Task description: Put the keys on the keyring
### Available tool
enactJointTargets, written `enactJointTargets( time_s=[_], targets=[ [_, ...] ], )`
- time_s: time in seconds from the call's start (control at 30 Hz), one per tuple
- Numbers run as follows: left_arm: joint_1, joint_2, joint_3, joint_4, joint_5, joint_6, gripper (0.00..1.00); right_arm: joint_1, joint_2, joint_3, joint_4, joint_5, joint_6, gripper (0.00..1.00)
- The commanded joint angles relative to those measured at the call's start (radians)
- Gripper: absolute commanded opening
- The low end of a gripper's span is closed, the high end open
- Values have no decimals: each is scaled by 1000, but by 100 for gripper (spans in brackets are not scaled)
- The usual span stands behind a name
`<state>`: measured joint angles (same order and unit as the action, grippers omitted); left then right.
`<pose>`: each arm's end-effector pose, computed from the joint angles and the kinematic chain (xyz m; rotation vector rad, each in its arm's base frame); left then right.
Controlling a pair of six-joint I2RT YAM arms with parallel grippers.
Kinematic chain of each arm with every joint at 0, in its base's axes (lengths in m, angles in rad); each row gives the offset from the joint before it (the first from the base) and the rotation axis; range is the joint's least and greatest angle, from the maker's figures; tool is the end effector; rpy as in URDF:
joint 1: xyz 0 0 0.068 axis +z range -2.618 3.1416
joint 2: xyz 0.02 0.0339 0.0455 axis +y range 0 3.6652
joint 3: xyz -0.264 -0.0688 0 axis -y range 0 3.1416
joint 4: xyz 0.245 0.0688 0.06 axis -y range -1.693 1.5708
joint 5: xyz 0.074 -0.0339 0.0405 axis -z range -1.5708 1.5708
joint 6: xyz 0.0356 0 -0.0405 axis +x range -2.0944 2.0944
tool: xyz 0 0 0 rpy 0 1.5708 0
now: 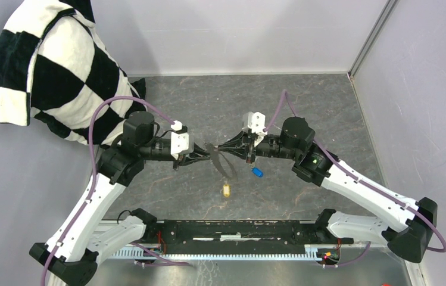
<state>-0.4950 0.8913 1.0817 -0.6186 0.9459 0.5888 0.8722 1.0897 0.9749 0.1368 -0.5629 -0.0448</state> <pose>0.1355 -0.1060 0.3848 1.4452 1.2450 -0.8715 0.1476 0.2053 0.3814 -1.1249 1.2175 1.0741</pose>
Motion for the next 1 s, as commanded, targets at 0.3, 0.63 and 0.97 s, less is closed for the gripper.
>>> enactJointTargets(
  time_s=[0.3,0.63,0.97],
  targets=[
    [-3,54,20,-14,-19,-46,21,52,33,131,-214,107,-119,0],
    [-3,88,34,-73,77,-43,38,57,4,12,31,44,-9,1],
    [-3,59,44,-23,124,-75,37,57,-31,-176,389,49,207,1]
  ],
)
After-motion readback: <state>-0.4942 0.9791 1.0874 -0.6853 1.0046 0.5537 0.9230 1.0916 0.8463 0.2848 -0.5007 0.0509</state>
